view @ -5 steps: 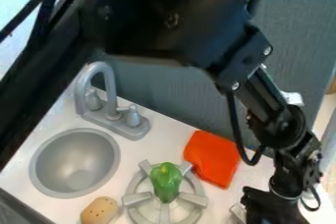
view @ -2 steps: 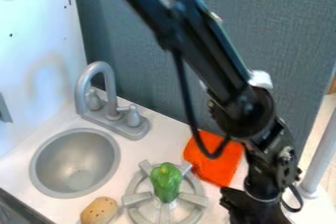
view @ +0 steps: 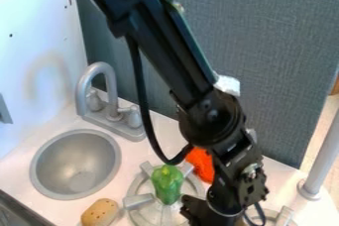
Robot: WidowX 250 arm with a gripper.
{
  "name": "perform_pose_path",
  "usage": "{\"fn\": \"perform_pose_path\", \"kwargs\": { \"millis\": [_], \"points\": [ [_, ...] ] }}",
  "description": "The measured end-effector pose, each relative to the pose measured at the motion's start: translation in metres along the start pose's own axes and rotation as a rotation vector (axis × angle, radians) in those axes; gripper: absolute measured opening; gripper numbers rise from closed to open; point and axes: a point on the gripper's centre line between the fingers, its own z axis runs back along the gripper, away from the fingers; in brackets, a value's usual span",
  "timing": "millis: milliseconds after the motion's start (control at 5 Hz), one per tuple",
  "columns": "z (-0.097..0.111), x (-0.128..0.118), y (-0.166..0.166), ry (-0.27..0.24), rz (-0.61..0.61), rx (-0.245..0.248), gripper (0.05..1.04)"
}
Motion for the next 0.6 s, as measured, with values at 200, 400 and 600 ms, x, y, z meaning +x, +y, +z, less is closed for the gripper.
{"fn": "perform_pose_path", "kwargs": {
  "millis": [200, 400, 600],
  "points": [
    [-0.01, -0.017, 0.013, 0.031, -0.025, 0.053, 0.535],
    [-0.022, -0.017, 0.013, 0.041, -0.089, 0.026, 0.535],
    [-0.039, -0.017, 0.024, 0.101, -0.063, 0.035, 0.535]
  ]
}}
